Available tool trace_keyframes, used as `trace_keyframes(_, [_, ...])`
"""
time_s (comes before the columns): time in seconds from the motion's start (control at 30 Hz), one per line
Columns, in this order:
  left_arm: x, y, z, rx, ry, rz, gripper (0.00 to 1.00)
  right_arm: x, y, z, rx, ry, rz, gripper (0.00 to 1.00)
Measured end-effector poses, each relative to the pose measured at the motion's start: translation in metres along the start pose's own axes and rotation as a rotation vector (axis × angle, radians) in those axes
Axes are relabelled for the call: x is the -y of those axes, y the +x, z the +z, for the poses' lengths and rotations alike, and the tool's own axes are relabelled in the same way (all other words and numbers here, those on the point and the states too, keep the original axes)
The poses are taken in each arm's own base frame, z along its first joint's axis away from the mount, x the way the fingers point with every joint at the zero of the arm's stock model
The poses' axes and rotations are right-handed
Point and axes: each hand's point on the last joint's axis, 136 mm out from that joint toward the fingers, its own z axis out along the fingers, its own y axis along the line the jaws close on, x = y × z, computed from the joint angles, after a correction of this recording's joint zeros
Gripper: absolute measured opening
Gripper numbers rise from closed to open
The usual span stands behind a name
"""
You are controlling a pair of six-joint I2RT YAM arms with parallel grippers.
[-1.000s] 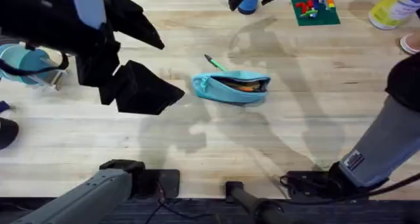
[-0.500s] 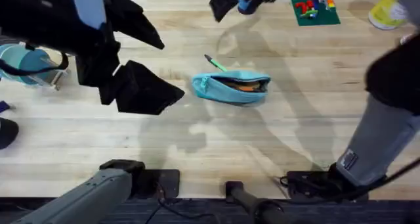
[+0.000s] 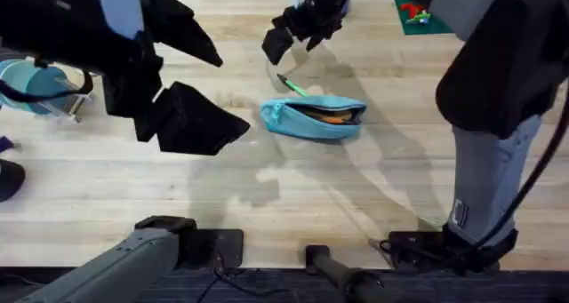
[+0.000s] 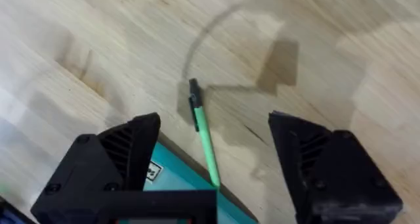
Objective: Unzip the bag, pick up the pens from the table one at a time and place them inside, then zip the bag closed.
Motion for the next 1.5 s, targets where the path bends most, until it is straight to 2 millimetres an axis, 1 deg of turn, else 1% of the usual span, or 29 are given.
trace_keyframes(0.13, [0.0,0.0,0.0,0.0,0.0,0.0,0.993,-0.009,0.005,0.013,-0.032,-0.007,-0.016,0.998])
trace_keyframes(0.27, [0.0,0.0,0.0,0.0,0.0,0.0,0.993,-0.013,0.017,0.027,-0.091,0.027,-0.033,0.998])
trace_keyframes(0.33, [0.0,0.0,0.0,0.0,0.0,0.0,0.993,-0.014,0.023,0.029,-0.115,0.054,-0.044,0.997])
trace_keyframes(0.63, [0.0,0.0,0.0,0.0,0.0,0.0,0.993,-0.022,0.025,0.033,-0.126,0.1,-0.078,0.996])
trace_keyframes(0.7, [0.0,0.0,0.0,0.0,0.0,0.0,0.993,-0.021,0.027,0.038,-0.138,0.102,-0.067,0.997])
trace_keyframes(0.83, [0.0,0.0,0.0,0.0,0.0,0.0,0.993,-0.017,0.036,0.055,-0.18,0.108,-0.038,0.993])
trace_keyframes(1.07, [0.0,0.0,0.0,0.0,0.0,0.0,0.993,-0.019,0.038,0.057,-0.191,0.127,-0.034,0.945])
trace_keyframes(1.13, [0.0,0.0,0.0,0.0,0.0,0.0,0.993,-0.02,0.039,0.057,-0.196,0.128,-0.032,0.893])
trace_keyframes(1.23, [0.0,0.0,0.0,0.0,0.0,0.0,0.993,-0.021,0.041,0.057,-0.201,0.13,-0.032,0.778])
trace_keyframes(1.3, [0.0,0.0,0.0,0.0,0.0,0.0,0.993,-0.022,0.041,0.057,-0.203,0.129,-0.033,0.729])
trace_keyframes(1.33, [0.0,0.0,0.0,0.0,0.0,0.0,0.993,-0.023,0.041,0.057,-0.203,0.128,-0.033,0.68])
trace_keyframes(1.43, [0.0,0.0,0.0,0.0,0.0,0.0,0.993,-0.025,0.042,0.057,-0.205,0.125,-0.027,0.394])
trace_keyframes(1.47, [0.0,0.0,0.0,0.0,0.0,0.0,0.993,-0.025,0.042,0.057,-0.205,0.126,-0.027,0.278])
trace_keyframes(1.5, [0.0,0.0,0.0,0.0,0.0,0.0,0.993,-0.025,0.041,0.057,-0.204,0.125,-0.023,0.193])
